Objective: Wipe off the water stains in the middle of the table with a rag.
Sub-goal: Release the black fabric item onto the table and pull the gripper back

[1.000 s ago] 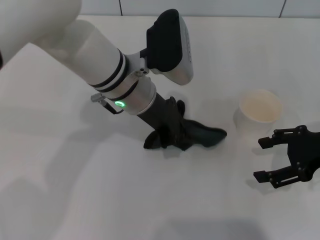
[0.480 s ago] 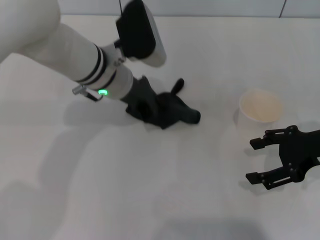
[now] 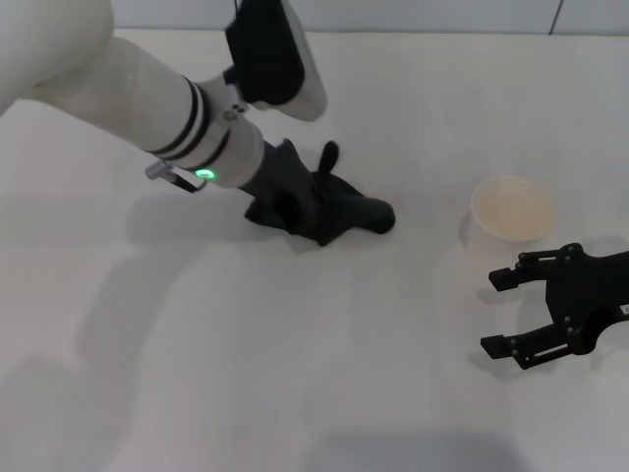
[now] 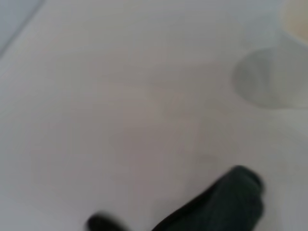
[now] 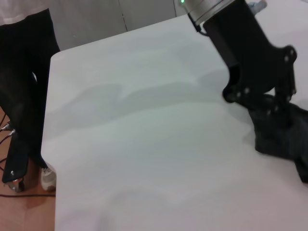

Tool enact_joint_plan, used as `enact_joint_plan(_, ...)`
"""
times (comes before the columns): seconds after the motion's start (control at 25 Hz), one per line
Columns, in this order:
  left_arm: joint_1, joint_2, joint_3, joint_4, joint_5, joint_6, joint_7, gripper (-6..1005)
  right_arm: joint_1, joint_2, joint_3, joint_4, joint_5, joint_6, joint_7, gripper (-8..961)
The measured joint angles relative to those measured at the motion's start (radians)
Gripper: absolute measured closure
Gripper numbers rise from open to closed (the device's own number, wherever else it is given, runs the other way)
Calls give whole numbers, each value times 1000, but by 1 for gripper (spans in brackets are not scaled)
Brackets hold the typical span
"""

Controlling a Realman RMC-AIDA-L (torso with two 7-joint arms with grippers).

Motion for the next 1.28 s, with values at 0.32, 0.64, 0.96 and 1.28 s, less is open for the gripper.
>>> enact_joint_plan(0.32,11,-2,79,75,-112,126,14,874,-3,0,0,0,-2,-3,0,84)
enact_joint_plan(0.64,113,6,62,218,-70,243,-14,864,-12,-1,8,-9,-1,-18,0,84)
enact_joint_plan(0.96,298,6,-23,459,-14,369,-40,854,-6,-2,11,-13,2,-20,1,84)
enact_joint_plan(1.28,349,6,-75,492,-11,398,-37,800,-8,-2,11,-13,13,-16,2,84)
